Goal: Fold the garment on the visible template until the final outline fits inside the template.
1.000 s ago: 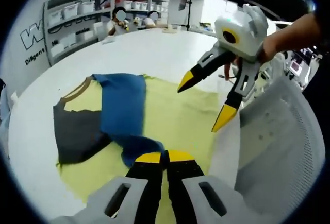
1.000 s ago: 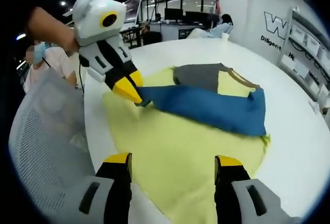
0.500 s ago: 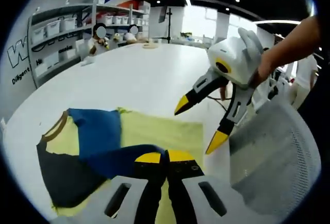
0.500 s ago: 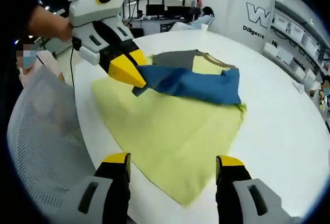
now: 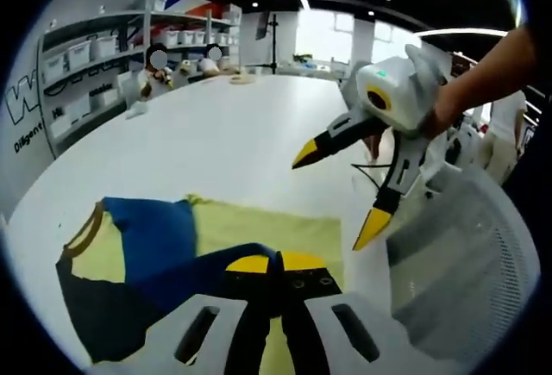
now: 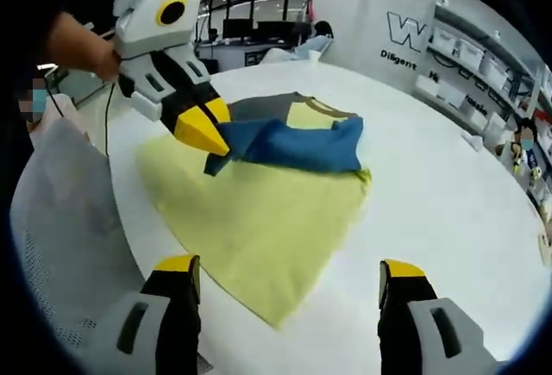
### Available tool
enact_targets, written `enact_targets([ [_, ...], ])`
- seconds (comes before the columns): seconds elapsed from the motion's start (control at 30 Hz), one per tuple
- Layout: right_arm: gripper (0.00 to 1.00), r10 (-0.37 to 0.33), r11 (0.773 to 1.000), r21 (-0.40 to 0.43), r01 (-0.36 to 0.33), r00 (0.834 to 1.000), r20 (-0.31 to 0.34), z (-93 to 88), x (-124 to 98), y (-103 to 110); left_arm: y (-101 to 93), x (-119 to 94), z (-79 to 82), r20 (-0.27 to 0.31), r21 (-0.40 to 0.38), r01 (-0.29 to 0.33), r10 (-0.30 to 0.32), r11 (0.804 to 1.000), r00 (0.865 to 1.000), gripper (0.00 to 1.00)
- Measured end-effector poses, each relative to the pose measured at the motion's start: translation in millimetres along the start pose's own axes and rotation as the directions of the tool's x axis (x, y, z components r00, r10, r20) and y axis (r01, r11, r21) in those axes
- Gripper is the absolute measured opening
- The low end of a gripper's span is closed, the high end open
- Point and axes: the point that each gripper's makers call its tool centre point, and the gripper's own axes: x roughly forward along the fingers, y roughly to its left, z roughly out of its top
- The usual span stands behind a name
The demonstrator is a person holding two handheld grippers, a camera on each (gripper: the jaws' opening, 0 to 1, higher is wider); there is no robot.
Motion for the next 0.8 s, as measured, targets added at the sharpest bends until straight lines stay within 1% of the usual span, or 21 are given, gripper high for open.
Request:
enact_targets([
  [0.1,0.85,-0.015,1.0,0.009,0.015,1.0,-0.002,-4.5,-5,-5,2.5,7,4.0,0.006,-0.009,0.001,-0.001,1.0,1.0,0.01],
  [0.17,0.85,-0.026,0.999,0.02,0.027,1.0,-0.007,-7.9,-8,-8,3.8,12,7.0,0.011,-0.028,0.001,-0.001,1.0,1.0,0.01],
  [0.23,0.85,-0.035,0.999,0.03,0.035,0.999,-0.009,-11.2,-12,-10,4.1,16,11.2,0.019,-0.043,0.003,-0.002,0.999,1.0,0.01],
  [0.27,0.85,-0.039,0.999,0.032,0.039,0.999,-0.01,-12.7,-14,-11,3.9,18,15.8,0.03,-0.054,0.005,-0.004,0.999,1.0,0.01],
  [0.3,0.85,-0.042,0.999,0.033,0.043,0.999,-0.012,-14.5,-16,-12,3.5,18,19.5,0.042,-0.046,0.005,-0.003,0.999,0.999,0.01],
  [0.33,0.85,-0.044,0.998,0.033,0.044,0.999,-0.013,-15.6,-17,-13,2.9,20,24.8,0.061,-0.018,0.005,-0.004,1.0,0.998,0.01],
  [0.47,0.85,-0.058,0.997,0.047,0.059,0.998,-0.019,-19.7,-23,-17,-1.2,25,29.8,0.068,-0.005,0.017,-0.017,1.0,0.998,0.01],
  [0.5,0.85,-0.061,0.997,0.049,0.062,0.998,-0.019,-19.8,-23,-17,-5.7,27,33.2,0.09,0.008,0.043,-0.043,0.999,0.995,0.01],
  [0.53,0.85,-0.064,0.997,0.052,0.065,0.998,-0.02,-20.9,-24,-18,-9.7,27,35.1,0.1,0.014,0.064,-0.065,0.998,0.993,0.03],
  [0.57,0.85,-0.065,0.996,0.052,0.066,0.998,-0.018,-20.9,-25,-17,-10.8,28,35.7,0.105,0.012,0.065,-0.066,0.998,0.992,0.07],
  [0.6,0.86,-0.067,0.996,0.053,0.067,0.998,-0.017,-20.7,-26,-17,-13.1,29,35.3,0.099,0.023,0.063,-0.065,0.998,0.993,0.13],
  [0.63,0.86,-0.066,0.996,0.055,0.067,0.998,-0.019,-21.2,-26,-16,-13.6,30,36.4,0.104,0.046,0.052,-0.057,0.998,0.993,0.22],
  [0.67,0.86,-0.066,0.996,0.055,0.067,0.998,-0.021,-21.7,-26,-16,-14.8,32,36.8,0.107,0.065,0.048,-0.055,0.997,0.993,0.29],
  [0.7,0.86,-0.065,0.996,0.054,0.066,0.998,-0.022,-21.8,-26,-15,-17.0,32,35.8,0.104,0.064,0.053,-0.06,0.997,0.993,0.34],
  [0.73,0.86,-0.064,0.997,0.053,0.065,0.998,-0.02,-21.3,-26,-14,-19.5,33,34.4,0.097,0.072,0.064,-0.071,0.995,0.993,0.37],
  [0.77,0.86,-0.062,0.997,0.052,0.063,0.998,-0.019,-20.7,-26,-14,-20.5,32,31.8,0.086,0.078,0.066,-0.073,0.995,0.994,0.37],
  [0.8,0.86,-0.062,0.997,0.05,0.063,0.998,-0.018,-20.0,-27,-13,-21.8,32,27.2,0.067,0.1,0.069,-0.076,0.993,0.995,0.37],
])
